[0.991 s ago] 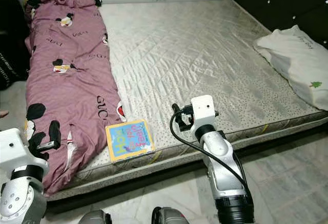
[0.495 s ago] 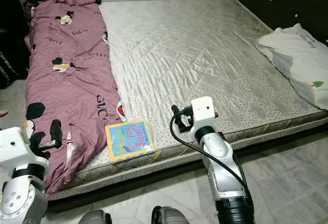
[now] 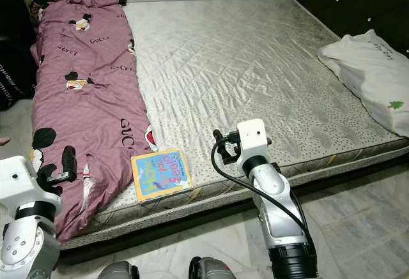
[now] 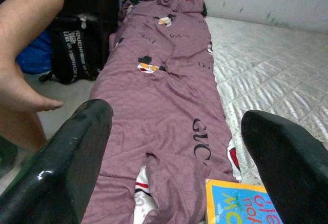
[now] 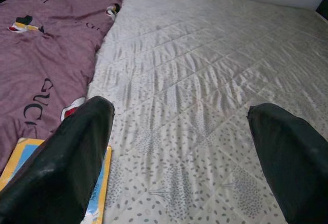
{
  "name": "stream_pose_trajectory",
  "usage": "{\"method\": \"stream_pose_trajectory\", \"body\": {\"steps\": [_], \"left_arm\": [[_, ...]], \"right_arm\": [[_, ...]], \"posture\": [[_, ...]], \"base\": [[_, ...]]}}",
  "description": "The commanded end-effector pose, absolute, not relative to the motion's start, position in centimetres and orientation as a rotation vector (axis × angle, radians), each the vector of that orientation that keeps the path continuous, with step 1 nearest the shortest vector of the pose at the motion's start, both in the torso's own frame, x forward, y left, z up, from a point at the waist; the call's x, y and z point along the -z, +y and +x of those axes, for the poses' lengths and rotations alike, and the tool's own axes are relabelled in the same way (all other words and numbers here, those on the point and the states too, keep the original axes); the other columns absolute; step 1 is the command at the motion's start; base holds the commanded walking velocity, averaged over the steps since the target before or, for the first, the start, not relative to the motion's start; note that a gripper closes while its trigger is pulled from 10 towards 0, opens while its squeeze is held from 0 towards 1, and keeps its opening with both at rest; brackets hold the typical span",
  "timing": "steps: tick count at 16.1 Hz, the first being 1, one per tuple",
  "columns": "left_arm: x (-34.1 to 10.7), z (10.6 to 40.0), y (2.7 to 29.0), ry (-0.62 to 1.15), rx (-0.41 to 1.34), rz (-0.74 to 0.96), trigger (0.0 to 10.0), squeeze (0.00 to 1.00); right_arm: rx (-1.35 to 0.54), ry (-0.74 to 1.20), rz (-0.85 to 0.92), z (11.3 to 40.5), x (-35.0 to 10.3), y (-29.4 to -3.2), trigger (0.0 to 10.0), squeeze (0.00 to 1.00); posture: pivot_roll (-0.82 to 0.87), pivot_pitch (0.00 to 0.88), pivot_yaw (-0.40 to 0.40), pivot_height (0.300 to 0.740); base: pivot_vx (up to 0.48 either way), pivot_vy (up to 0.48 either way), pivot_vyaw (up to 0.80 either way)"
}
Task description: Clean up the room
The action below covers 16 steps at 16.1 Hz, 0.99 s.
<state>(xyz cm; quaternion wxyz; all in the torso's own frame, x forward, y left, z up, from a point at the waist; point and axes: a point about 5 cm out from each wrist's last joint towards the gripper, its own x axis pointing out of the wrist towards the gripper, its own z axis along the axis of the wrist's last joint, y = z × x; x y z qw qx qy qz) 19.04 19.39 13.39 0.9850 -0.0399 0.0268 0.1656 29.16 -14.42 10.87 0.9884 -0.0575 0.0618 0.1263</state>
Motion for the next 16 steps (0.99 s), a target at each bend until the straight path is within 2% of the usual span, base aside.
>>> {"method": "stream_pose_trajectory", "body": {"steps": [1,7,16], "left_arm": [[-13.25,19.08,19.43,0.065,-0.344,-0.079,10.0,0.0],[-13.3,19.15,19.46,0.063,-0.347,-0.079,10.0,0.0],[-13.41,19.51,19.48,0.05,-0.349,-0.07,10.0,0.0]], "right_arm": [[-0.257,0.119,-0.128,29.23,-10.98,-14.48,10.0,0.0],[-0.263,0.117,-0.128,29.28,-11.0,-14.4,10.0,0.0],[-0.271,0.134,-0.135,29.4,-10.56,-14.26,10.0,0.0]], "posture": [[0.07,0.121,-0.079,0.721],[0.07,0.118,-0.079,0.646],[0.07,0.103,-0.081,0.641]], "base": [[0.0,0.0,0.0],[0.0,0.0,0.0],[0.0,0.0,0.0]]}}
